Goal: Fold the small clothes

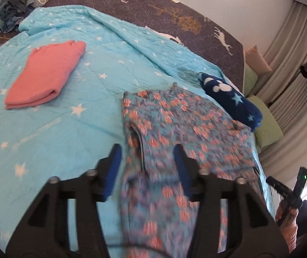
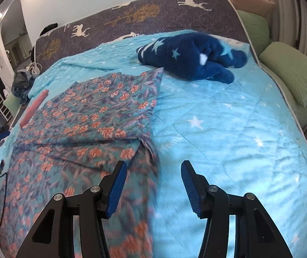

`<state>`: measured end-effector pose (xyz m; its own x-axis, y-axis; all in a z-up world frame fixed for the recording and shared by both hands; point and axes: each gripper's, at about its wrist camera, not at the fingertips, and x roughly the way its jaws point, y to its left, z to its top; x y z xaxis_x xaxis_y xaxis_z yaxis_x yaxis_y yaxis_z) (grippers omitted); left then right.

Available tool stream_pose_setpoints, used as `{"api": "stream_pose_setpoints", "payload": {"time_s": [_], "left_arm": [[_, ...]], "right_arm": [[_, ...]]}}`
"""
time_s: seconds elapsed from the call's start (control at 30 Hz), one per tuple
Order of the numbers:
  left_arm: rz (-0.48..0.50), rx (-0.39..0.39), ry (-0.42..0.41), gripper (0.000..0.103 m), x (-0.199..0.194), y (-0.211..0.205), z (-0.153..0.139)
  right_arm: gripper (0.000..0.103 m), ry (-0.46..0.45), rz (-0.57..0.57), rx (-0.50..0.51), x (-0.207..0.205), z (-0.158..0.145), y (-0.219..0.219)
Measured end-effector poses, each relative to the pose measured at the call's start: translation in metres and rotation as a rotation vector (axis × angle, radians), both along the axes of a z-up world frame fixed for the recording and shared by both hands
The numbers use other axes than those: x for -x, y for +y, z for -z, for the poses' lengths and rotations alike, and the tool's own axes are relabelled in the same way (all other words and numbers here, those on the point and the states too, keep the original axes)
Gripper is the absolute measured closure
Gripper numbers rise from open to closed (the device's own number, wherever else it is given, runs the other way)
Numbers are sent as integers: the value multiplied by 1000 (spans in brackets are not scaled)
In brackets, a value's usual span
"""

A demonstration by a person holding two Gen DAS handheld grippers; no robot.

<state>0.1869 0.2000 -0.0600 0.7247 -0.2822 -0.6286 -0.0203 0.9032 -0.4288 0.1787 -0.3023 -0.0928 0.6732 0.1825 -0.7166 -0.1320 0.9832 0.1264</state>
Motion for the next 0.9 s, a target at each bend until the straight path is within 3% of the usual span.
{"api": "stream_pose_setpoints", "payload": {"time_s": [0.2, 0.33, 0.4, 0.47, 0.57, 0.7, 0.9], "left_arm": [[21, -99, -15, 41, 77, -5, -11], [-58, -201, -149, 41, 133, 1, -56], [-112, -191, -229, 38, 157, 11, -83], [-159, -165, -305, 28, 184, 20, -105], [-184, -183, -348, 20, 219, 19, -120], [-112, -208, -255, 20, 238, 1, -90], [-22, -84, -25, 20, 248, -31, 5]], "right_arm": [[49, -3, 37, -75, 54, -11, -24], [49, -59, 36, -89, 100, -31, -28], [49, -101, 25, -104, 118, -45, -30], [49, -152, 5, -130, 140, -60, -30], [39, -199, -17, -183, 167, -69, -33], [37, -140, -45, -248, 196, -48, -37], [37, 36, -12, -300, 224, 13, -43]]}}
